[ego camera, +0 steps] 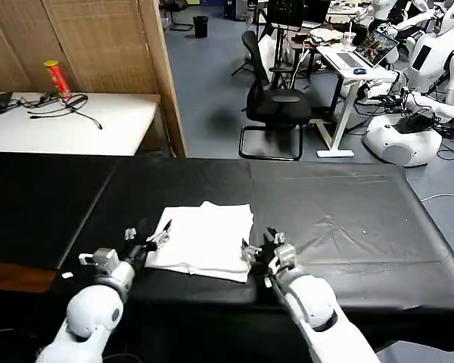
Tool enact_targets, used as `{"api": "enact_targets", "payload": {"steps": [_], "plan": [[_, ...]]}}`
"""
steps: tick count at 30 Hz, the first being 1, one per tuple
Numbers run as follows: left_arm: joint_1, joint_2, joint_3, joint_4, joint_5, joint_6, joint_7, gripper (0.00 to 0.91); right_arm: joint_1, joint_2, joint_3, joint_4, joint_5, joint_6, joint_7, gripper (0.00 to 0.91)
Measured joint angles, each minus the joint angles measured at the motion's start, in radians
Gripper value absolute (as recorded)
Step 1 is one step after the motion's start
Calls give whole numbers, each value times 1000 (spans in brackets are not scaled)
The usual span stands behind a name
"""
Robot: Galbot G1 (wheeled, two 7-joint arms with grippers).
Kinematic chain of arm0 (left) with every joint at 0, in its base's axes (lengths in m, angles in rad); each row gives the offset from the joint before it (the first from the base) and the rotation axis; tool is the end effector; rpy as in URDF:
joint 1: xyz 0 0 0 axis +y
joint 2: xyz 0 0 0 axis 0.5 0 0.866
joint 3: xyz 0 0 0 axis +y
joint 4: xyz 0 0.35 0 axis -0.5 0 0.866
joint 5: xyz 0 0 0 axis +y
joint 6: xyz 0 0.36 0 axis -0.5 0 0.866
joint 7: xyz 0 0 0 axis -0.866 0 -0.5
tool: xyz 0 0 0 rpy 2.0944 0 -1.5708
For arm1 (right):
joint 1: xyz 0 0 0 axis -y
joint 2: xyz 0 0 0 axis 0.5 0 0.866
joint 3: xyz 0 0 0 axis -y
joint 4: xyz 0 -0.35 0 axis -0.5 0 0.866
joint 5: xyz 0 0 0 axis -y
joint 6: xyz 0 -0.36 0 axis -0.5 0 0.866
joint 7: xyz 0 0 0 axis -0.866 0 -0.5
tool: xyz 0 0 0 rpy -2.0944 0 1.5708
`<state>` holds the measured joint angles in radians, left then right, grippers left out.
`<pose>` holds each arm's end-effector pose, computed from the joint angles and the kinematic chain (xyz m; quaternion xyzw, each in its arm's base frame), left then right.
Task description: Fold and organize the clothes.
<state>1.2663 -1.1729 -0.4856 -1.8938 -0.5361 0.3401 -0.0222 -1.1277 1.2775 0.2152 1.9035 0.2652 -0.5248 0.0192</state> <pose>0.2847 0.0794 -0.2912 -0.0823 -0.9843 0.0641 0.1425 0.3029 0.0317 -0.2776 0.1793 -0.9667 0.0323 0.1799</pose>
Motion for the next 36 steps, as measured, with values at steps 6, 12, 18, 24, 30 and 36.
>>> {"api": "enact_targets", "payload": {"steps": [6, 12, 18, 24, 30, 36], "plan": [[-30, -20, -18, 80, -126, 5, 18, 878, -50, -32, 105, 97, 170, 10, 15, 878], [-34, -31, -34, 132, -236, 14, 16, 809, -82, -36, 164, 157, 235, 16, 21, 878], [-30, -30, -42, 146, -305, 23, 19, 0, -85, -24, 175, 171, 241, 18, 22, 878], [-28, -35, -45, 146, -357, 46, 19, 0, -89, -21, 184, 172, 224, 27, 21, 878], [-33, -35, -49, 131, -317, 46, 7, 0, -101, -15, 190, 177, 200, 35, 19, 878], [-41, 16, -65, 95, -138, 30, 0, 0, -113, -15, 204, 169, 159, 36, 19, 878]]}}
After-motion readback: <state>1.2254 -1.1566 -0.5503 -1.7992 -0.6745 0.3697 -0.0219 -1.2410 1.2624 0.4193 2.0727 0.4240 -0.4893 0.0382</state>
